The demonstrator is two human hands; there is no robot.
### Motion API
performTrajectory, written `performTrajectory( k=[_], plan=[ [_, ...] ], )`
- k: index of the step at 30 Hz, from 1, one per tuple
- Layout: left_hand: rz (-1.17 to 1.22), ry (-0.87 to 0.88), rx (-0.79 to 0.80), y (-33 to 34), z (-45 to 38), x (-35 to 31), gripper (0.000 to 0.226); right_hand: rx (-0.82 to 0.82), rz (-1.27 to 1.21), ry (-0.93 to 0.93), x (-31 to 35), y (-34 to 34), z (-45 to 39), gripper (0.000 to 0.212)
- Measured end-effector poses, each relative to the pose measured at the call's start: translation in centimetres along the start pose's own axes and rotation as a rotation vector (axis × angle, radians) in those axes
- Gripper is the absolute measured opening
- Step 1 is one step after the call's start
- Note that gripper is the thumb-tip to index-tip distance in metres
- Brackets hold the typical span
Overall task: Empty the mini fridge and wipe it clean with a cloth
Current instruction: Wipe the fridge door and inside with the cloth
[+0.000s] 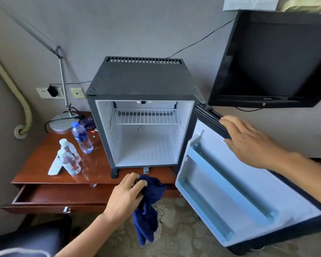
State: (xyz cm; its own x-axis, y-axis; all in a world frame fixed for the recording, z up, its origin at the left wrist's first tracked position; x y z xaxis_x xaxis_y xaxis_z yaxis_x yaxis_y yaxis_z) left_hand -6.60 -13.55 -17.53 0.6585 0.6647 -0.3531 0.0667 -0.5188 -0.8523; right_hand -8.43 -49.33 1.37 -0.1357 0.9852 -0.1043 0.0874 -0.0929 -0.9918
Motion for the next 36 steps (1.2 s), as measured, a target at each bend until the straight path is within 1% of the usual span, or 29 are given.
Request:
performTrajectory(
  k=[2,4,6,7,8,9,10,11,12,13,15,16,17,18,19,20,21,22,23,24,26,27,28,30,31,32,34,36],
  plan=[
    [-0.008,0.022,0.003,-0.7,0.1,1.2,0.049,0.01,0.036,0.063,0.0,0.1,0.2,0.057],
    [-0.007,0.05,0.002,-1.3,0.1,2.3,0.047,-0.015,0.128,0.144,0.9,0.1,0.5,0.058],
    [-0.001,0.064,0.002,-1.7,-0.1,3.3,0.044,-0.137,0.29,0.206,3.3,-0.1,0.6,0.059],
    [0.0,0.07,0.004,-1.9,-0.2,3.8,0.043,-0.225,0.337,0.222,5.2,-0.4,0.4,0.056],
    [0.001,0.082,0.006,-2.0,-0.5,4.3,0.042,-0.303,0.336,0.21,7.7,-0.4,0.1,0.055],
    [0.003,0.095,0.009,-2.1,-0.8,4.6,0.042,-0.343,0.292,0.159,10.3,0.2,-0.3,0.057],
    [0.007,0.106,0.015,-2.0,-1.3,4.9,0.042,-0.324,0.213,0.087,13.1,1.2,-0.9,0.061],
    [0.016,0.114,0.023,-2.0,-1.8,5.3,0.041,-0.257,0.115,0.034,16.0,2.5,-1.8,0.066],
    [0.031,0.106,0.026,-2.0,-2.3,5.5,0.04,-0.133,-0.016,0.024,18.5,4.2,-2.8,0.075],
    [0.059,0.072,0.027,-2.0,-2.9,5.9,0.038,0.036,-0.175,0.071,20.5,6.3,-3.8,0.088],
    [0.189,-0.055,0.013,-2.0,-4.1,6.6,0.037,0.341,-0.591,0.247,23.3,10.9,-5.4,0.115],
    [0.263,-0.114,-0.001,-1.9,-4.7,6.9,0.038,0.398,-0.761,0.306,24.4,12.8,-6.5,0.125],
    [0.327,-0.147,-0.01,-1.8,-5.3,7.0,0.04,0.394,-0.92,0.351,25.1,14.3,-7.6,0.127],
    [0.376,-0.156,-0.02,-1.6,-5.9,7.0,0.042,0.349,-1.078,0.389,25.4,15.6,-8.7,0.118],
    [0.416,-0.147,-0.029,-1.4,-6.5,6.9,0.042,0.265,-1.228,0.445,25.7,16.7,-9.8,0.097],
    [0.452,-0.132,-0.033,-1.1,-7.0,6.8,0.043,0.203,-1.317,0.515,25.6,17.7,-10.7,0.07],
    [0.484,-0.128,-0.032,-0.6,-7.6,7.0,0.046,0.129,-1.322,0.568,25.1,18.6,-12.0,0.049],
    [0.509,-0.132,-0.026,0.0,-7.9,7.3,0.05,0.039,-1.27,0.596,24.3,19.4,-13.4,0.037],
    [0.52,-0.144,-0.023,0.8,-8.2,8.0,0.056,-0.037,-1.242,0.623,23.4,20.1,-14.8,0.034],
    [0.507,-0.165,-0.025,1.7,-8.2,8.8,0.064,-0.101,-1.225,0.637,22.3,20.6,-16.4,0.036],
    [0.385,-0.224,-0.038,4.3,-7.7,11.2,0.075,-0.197,-1.166,0.611,20.3,22.2,-20.1,0.041],
    [0.296,-0.256,-0.019,6.0,-7.3,12.4,0.075,-0.197,-1.112,0.598,19.3,23.3,-21.9,0.045],
    [0.208,-0.286,0.027,8.0,-6.9,13.7,0.072,-0.156,-1.005,0.597,18.4,24.7,-23.8,0.056],
    [0.042,-0.339,0.191,11.6,-5.7,16.1,0.07,0.078,-0.674,0.647,17.5,28.3,-26.2,0.089],
    [-0.029,-0.366,0.271,13.4,-5.1,17.3,0.07,0.172,-0.596,0.66,17.3,29.9,-26.8,0.099],
    [-0.099,-0.384,0.32,14.9,-4.5,18.3,0.07,0.209,-0.553,0.638,17.3,31.4,-27.0,0.101],
    [-0.212,-0.4,0.39,17.1,-4.1,20.2,0.069,0.206,-0.5,0.525,17.7,34.0,-27.2,0.097],
    [-0.28,-0.4,0.397,19.0,-4.0,21.7,0.069,0.21,-0.423,0.409,17.9,36.4,-27.4,0.092]
  ],
)
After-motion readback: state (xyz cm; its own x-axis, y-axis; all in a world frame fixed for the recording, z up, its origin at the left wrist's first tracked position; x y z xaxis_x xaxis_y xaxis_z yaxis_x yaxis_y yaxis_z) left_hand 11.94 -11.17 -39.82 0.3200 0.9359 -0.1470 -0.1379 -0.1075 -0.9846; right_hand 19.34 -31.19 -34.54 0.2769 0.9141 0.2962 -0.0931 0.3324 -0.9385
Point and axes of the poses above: each hand's wrist, its own z-axis away from the middle knuckle, its own y-axis out of the palm, x = y × z, the point moved 3 cm from there along -z, towards the middle knuckle, and after that the axes turned 1 degree about x, right-handed, at the moved point
